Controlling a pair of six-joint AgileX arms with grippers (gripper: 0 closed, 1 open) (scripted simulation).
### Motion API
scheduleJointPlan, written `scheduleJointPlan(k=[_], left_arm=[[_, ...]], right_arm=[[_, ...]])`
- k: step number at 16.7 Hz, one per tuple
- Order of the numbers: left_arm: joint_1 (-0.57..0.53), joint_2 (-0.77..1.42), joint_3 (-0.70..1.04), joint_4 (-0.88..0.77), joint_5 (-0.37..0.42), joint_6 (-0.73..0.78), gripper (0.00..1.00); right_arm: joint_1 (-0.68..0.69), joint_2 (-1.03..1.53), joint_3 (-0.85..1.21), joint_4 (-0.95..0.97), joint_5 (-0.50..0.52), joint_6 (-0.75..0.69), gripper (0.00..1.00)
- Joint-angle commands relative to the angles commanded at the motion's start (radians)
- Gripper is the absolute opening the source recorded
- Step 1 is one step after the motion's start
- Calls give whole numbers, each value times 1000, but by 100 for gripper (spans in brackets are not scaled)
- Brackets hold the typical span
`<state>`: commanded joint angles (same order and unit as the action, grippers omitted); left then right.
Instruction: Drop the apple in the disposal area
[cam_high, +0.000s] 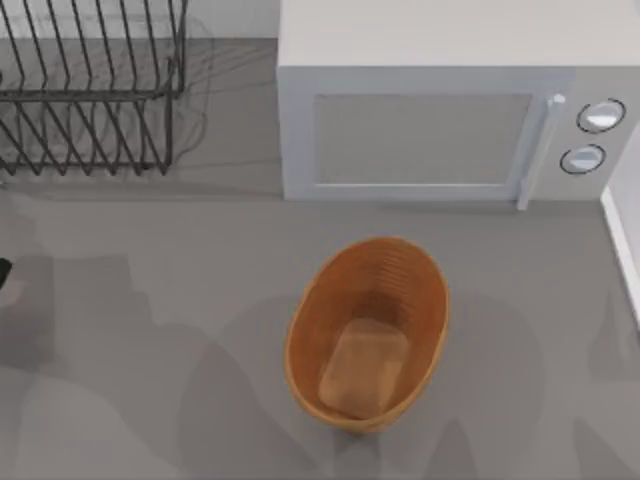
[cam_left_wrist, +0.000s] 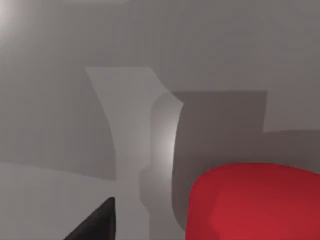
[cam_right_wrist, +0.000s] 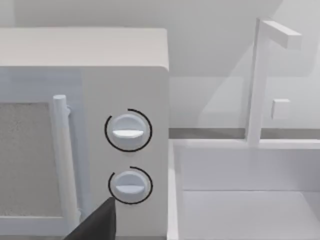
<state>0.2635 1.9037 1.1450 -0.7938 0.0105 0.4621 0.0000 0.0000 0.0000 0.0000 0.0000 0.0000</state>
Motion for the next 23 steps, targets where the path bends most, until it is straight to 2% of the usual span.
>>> scheduleJointPlan(k=[3,7,20,23], left_arm=[[1,34,-38,65,0,1,100],[1,35,-39,66,0,1,100],[1,35,-39,66,0,1,2],[1,35,-39,66,0,1,0]], right_arm=[[0,0,0,0,0,0,100],[0,0,0,0,0,0,100],[0,0,0,0,0,0,100],[0,0,0,0,0,0,100]])
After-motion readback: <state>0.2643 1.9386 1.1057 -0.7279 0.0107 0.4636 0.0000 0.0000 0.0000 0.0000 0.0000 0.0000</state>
